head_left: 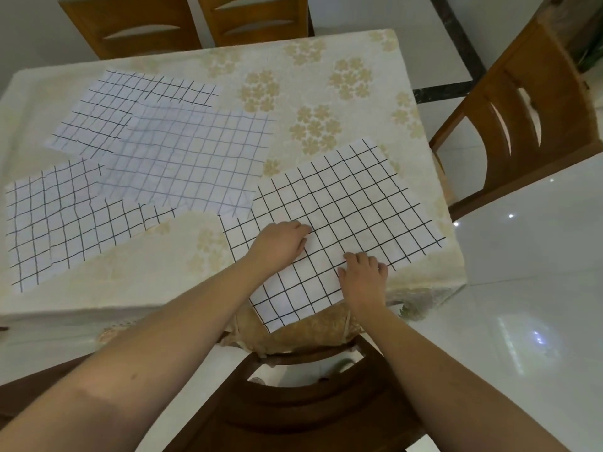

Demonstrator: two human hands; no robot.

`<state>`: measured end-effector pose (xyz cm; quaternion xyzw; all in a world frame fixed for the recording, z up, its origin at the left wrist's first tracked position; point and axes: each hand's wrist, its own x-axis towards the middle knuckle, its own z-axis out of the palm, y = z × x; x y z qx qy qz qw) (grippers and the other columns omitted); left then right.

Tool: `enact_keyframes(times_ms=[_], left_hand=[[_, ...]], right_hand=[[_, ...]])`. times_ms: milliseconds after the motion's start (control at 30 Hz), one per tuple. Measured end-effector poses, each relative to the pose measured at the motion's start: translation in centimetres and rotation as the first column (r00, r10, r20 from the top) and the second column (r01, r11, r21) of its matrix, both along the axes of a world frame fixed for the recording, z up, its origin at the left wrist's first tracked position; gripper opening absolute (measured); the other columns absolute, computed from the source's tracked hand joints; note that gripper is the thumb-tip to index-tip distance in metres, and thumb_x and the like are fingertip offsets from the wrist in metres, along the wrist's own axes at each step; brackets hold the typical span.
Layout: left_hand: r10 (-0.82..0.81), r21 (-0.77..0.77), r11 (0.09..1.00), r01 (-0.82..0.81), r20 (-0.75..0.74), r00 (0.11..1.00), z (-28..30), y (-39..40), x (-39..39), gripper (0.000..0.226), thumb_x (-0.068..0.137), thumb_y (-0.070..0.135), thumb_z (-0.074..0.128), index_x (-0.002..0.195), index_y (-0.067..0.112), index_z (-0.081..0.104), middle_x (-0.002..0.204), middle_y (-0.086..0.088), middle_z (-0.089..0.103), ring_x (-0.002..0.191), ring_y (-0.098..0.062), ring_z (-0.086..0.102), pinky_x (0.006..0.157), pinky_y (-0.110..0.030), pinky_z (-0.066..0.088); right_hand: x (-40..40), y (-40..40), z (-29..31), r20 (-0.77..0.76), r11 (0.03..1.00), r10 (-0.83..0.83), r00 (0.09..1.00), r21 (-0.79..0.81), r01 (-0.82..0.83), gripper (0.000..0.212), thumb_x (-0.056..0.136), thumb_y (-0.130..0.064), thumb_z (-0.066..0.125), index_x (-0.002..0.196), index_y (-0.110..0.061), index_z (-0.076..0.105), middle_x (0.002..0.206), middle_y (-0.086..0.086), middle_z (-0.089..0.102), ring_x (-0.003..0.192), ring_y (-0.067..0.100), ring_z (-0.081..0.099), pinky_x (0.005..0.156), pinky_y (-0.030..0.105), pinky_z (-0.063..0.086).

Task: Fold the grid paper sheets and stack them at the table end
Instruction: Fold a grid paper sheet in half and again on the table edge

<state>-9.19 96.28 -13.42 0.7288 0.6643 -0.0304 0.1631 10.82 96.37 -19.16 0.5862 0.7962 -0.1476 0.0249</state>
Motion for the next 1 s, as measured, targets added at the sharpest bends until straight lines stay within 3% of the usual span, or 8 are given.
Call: enact_keyframes(times_ms=[200, 367, 433, 533, 667, 833, 1000], left_hand=[[-0.168, 0.072, 0.981, 0.180, -0.150, 0.974, -3.2, 4.2, -1.1, 0.061, 0.093, 0.003, 0.050, 0.149, 0.020, 0.033, 0.132, -0.009, 0.054, 0.111, -0.031, 0.054, 0.086, -0.040, 0.043], [-0.293, 0.006, 0.951, 0.308, -0.283, 0.913, -4.5, 6.7, -1.8, 0.062, 0.099, 0.007, 0.038, 0.154, 0.026, 0.015, 0.157, -0.007, 0.023, 0.142, -0.028, 0.024, 0.105, -0.042, 0.030], [-0.318, -0.012, 0.944, 0.330, -0.303, 0.898, -4.8, 7.8, -2.0, 0.060, 0.098, 0.007, 0.039, 0.152, 0.024, 0.021, 0.158, -0.006, 0.023, 0.143, -0.027, 0.022, 0.107, -0.042, 0.028], [-0.326, 0.030, 0.937, 0.347, -0.275, 0.905, -5.3, 9.0, -2.5, 0.049, 0.097, 0.008, 0.045, 0.143, 0.023, 0.041, 0.146, -0.006, 0.042, 0.134, -0.027, 0.036, 0.101, -0.040, 0.032], [-0.352, 0.085, 0.919, 0.384, -0.259, 0.899, -5.6, 10.4, -2.9, 0.036, 0.094, 0.005, 0.051, 0.127, 0.016, 0.056, 0.123, -0.009, 0.057, 0.112, -0.030, 0.051, 0.091, -0.041, 0.038], [-0.386, 0.141, 0.890, 0.434, -0.273, 0.881, -5.7, 11.6, -2.8, 0.023, 0.087, 0.002, 0.060, 0.107, 0.012, 0.064, 0.102, -0.009, 0.060, 0.094, -0.030, 0.054, 0.080, -0.038, 0.038], [-0.410, 0.125, 0.881, 0.456, -0.280, 0.868, -5.4, 11.8, -2.7, 0.016, 0.090, 0.004, 0.054, 0.103, 0.010, 0.062, 0.107, -0.010, 0.058, 0.099, -0.030, 0.051, 0.082, -0.037, 0.035]], right_hand=[[-0.2, 0.5, -1.3, -0.140, 0.979, -0.205, 0.969, -0.027, 0.203, 0.032, 0.093, -0.041, 0.053, 0.119, -0.023, 0.056, 0.114, 0.000, 0.059, 0.107, 0.021, 0.051, 0.091, 0.037, 0.034], [-0.7, 0.6, -2.2, -0.169, 0.955, -0.291, 0.942, 0.000, 0.295, 0.030, 0.091, -0.044, 0.056, 0.114, -0.024, 0.058, 0.107, -0.001, 0.060, 0.103, 0.021, 0.051, 0.085, 0.036, 0.032], [-0.9, 0.5, -2.7, -0.180, 0.944, -0.319, 0.930, 0.028, 0.330, 0.029, 0.088, -0.043, 0.062, 0.109, -0.023, 0.062, 0.102, 0.000, 0.062, 0.098, 0.022, 0.053, 0.081, 0.037, 0.033], [-1.1, 0.2, -3.3, -0.213, 0.929, -0.342, 0.915, 0.074, 0.364, 0.025, 0.084, -0.040, 0.069, 0.101, -0.021, 0.065, 0.095, 0.002, 0.063, 0.092, 0.024, 0.054, 0.077, 0.037, 0.030], [-0.8, 0.3, -3.3, -0.202, 0.924, -0.369, 0.907, 0.028, 0.382, 0.022, 0.090, -0.042, 0.060, 0.101, -0.023, 0.065, 0.099, 0.000, 0.061, 0.096, 0.021, 0.049, 0.078, 0.033, 0.022], [-0.6, 0.4, -3.3, -0.203, 0.924, -0.367, 0.908, 0.029, 0.380, 0.022, 0.093, -0.041, 0.056, 0.099, -0.022, 0.066, 0.099, 0.000, 0.061, 0.097, 0.022, 0.048, 0.079, 0.035, 0.023], [0.0, 0.4, -3.6, -0.160, 0.939, -0.334, 0.929, 0.030, 0.343, 0.026, 0.094, -0.040, 0.054, 0.103, -0.019, 0.064, 0.103, 0.003, 0.060, 0.099, 0.023, 0.049, 0.083, 0.037, 0.030]])
